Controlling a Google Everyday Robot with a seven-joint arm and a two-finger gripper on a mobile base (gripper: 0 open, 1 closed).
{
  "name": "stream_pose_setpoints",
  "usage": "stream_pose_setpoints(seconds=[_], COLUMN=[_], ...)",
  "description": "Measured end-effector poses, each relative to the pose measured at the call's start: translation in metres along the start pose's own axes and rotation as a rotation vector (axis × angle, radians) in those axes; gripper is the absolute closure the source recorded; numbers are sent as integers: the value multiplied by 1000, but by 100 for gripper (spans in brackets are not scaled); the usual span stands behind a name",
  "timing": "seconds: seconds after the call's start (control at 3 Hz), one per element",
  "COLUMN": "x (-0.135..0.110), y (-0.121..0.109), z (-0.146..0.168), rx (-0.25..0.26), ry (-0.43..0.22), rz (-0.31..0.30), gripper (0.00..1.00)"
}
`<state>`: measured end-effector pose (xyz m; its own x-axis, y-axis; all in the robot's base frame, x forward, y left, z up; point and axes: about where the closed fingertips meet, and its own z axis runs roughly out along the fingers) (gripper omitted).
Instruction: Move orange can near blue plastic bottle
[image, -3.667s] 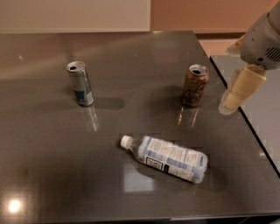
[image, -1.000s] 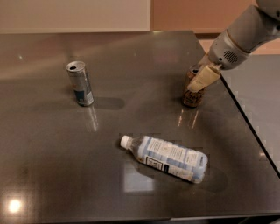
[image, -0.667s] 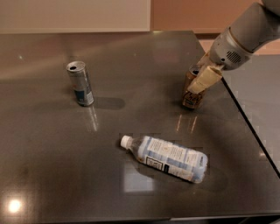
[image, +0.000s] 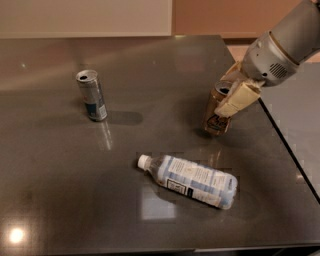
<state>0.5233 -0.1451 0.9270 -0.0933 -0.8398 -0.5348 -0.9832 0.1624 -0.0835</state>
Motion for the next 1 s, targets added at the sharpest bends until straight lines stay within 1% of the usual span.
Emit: stream_pose_setpoints(seconds=[0.33,0.67,1.0], x=[-11,-17,-20], y=[28,53,71], z=[-4,0,8], rx=[-39,-73,-100], ry=[-27,-28,-15], rz=[-42,-76,-103], gripper=[100,100,100])
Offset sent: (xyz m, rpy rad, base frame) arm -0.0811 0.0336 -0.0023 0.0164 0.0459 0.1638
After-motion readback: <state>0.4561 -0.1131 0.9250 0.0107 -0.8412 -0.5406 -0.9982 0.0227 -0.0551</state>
